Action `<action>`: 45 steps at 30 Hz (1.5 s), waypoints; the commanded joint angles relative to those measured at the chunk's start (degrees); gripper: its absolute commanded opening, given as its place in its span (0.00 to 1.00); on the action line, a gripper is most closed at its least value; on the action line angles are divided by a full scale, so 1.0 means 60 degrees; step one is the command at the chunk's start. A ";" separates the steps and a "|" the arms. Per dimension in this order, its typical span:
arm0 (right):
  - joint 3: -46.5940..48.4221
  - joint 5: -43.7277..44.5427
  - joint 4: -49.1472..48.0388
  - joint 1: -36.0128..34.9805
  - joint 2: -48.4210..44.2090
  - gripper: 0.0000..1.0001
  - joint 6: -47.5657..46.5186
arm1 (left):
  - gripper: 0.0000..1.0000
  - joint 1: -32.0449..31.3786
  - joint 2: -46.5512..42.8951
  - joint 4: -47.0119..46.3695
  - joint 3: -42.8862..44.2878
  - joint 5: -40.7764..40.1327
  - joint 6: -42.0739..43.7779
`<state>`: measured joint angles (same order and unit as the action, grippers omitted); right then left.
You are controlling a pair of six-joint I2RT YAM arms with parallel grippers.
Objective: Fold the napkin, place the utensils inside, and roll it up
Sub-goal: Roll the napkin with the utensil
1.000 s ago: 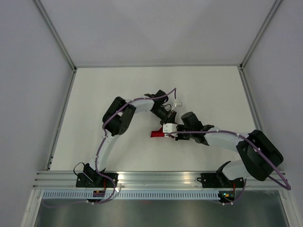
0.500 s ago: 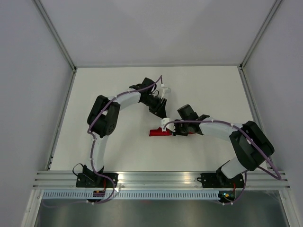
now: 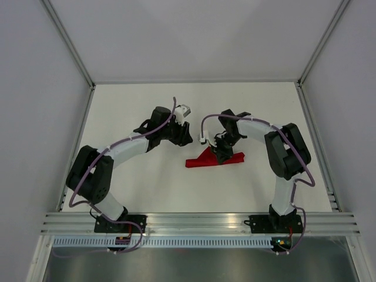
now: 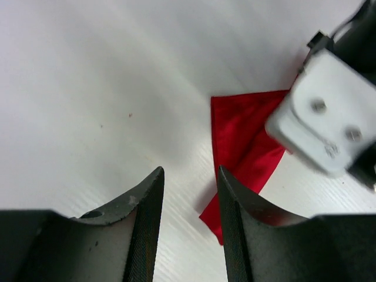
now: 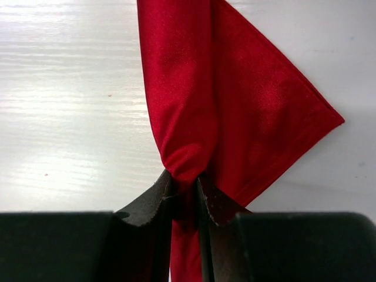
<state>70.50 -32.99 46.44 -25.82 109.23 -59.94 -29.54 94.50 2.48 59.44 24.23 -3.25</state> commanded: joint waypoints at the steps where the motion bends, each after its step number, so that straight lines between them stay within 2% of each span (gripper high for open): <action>1: 0.1136 -0.0506 0.2204 0.0392 0.1346 0.15 -0.1008 | 0.47 -0.0291 -0.0997 -0.2373 -0.1319 -0.1531 -0.0675; 4: 0.1899 -0.0770 0.3011 0.0626 0.2080 0.15 -0.1215 | 0.47 -0.1370 -0.1583 -0.3648 -0.2811 -0.2789 -0.0427; 8: 0.2531 -0.0961 0.3655 0.0832 0.2770 0.15 -0.1420 | 0.50 -0.2835 -0.1849 -0.4923 -0.3694 -0.4371 0.0510; 11: 0.2912 -0.1020 0.3920 0.0891 0.3166 0.15 -0.1406 | 0.52 -0.3659 -0.1542 -0.5393 -0.3754 -0.5017 0.1810; 16: 0.3278 -0.1078 0.4082 0.0935 0.3591 0.15 -0.1377 | 0.54 -0.4655 -0.0534 -0.5380 -0.3200 -0.5429 0.3102; 23: 0.3528 -0.1035 0.4199 0.0993 0.3929 0.15 -0.1318 | 0.55 -0.5082 0.0918 -0.4838 -0.2085 -0.5474 0.4728; 30: 0.3704 -0.0990 0.4214 0.1038 0.4133 0.15 -0.1172 | 0.56 -0.5228 0.1797 -0.4442 -0.1469 -0.5049 0.5228; 37: 0.4011 -0.0990 0.4302 0.1067 0.4338 0.15 -0.1069 | 0.55 -0.5287 0.2325 -0.4442 -0.1308 -0.4829 0.5126; 43: 0.4100 -0.1034 0.4375 0.1067 0.4427 0.15 -0.1040 | 0.49 -0.5258 0.2678 -0.4369 -0.1279 -0.4595 0.4980; 45: 0.4129 -0.1034 0.4390 0.1067 0.4427 0.15 -0.1025 | 0.43 -0.5228 0.2766 -0.4223 -0.1264 -0.4391 0.4892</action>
<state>95.04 -44.38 79.07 -19.62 132.40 -63.37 -60.99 108.60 -25.26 51.09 -5.02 24.91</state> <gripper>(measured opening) 0.236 0.452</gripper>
